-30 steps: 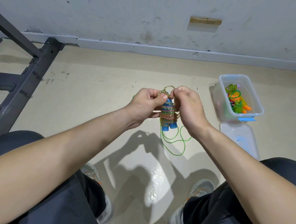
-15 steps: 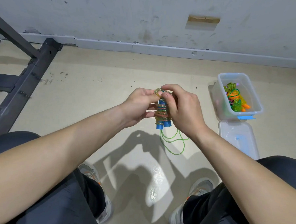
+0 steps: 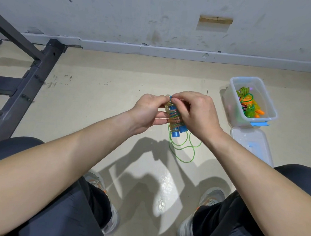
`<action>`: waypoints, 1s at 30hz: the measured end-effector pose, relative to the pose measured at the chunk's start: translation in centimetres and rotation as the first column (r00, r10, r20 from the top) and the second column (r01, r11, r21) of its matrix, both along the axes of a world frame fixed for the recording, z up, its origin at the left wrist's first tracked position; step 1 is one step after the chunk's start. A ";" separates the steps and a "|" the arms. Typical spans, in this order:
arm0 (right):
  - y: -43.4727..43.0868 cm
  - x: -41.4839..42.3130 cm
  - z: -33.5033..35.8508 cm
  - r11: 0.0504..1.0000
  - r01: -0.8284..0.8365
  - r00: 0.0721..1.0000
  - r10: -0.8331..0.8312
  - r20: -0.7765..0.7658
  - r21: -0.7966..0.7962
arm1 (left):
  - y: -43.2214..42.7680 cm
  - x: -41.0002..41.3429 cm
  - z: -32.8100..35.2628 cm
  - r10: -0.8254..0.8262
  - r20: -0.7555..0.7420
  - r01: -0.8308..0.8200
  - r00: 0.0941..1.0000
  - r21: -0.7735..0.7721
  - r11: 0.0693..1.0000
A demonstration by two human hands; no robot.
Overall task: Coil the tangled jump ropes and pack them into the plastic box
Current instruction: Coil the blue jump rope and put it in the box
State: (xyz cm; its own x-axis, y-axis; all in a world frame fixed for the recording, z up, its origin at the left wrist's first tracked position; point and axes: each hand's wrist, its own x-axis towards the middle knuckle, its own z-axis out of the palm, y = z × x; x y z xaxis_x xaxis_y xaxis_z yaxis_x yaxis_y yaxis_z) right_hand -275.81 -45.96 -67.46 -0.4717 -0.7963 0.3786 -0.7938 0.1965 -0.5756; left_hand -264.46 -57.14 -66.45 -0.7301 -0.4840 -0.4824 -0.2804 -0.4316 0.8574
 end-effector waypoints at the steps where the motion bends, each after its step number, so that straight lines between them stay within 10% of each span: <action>1: 0.0 0.0 0.0 1.000 0.003 0.999 -0.003 0.032 -0.011 | 0.1 0.0 -0.1 -0.012 0.011 0.012 1.000 -0.057 0.998; 16: 0.0 0.9 -0.7 0.990 0.108 0.986 -0.117 0.114 0.086 | 1.3 0.0 -1.7 0.190 0.125 -0.093 0.974 -0.544 0.834; 30: 0.1 0.4 -1.7 0.983 0.098 0.975 -0.126 0.181 0.156 | 0.5 0.6 -1.8 0.152 0.075 -0.148 0.986 -0.057 0.987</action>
State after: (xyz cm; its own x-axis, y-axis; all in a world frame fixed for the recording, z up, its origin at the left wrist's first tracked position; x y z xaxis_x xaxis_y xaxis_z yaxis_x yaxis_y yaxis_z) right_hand -275.40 -45.88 -69.18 -0.6128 -0.7743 0.1579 -0.6415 0.3707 -0.6716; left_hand -263.86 -56.64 -68.23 -0.6080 -0.6105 -0.5076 -0.2835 -0.4303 0.8570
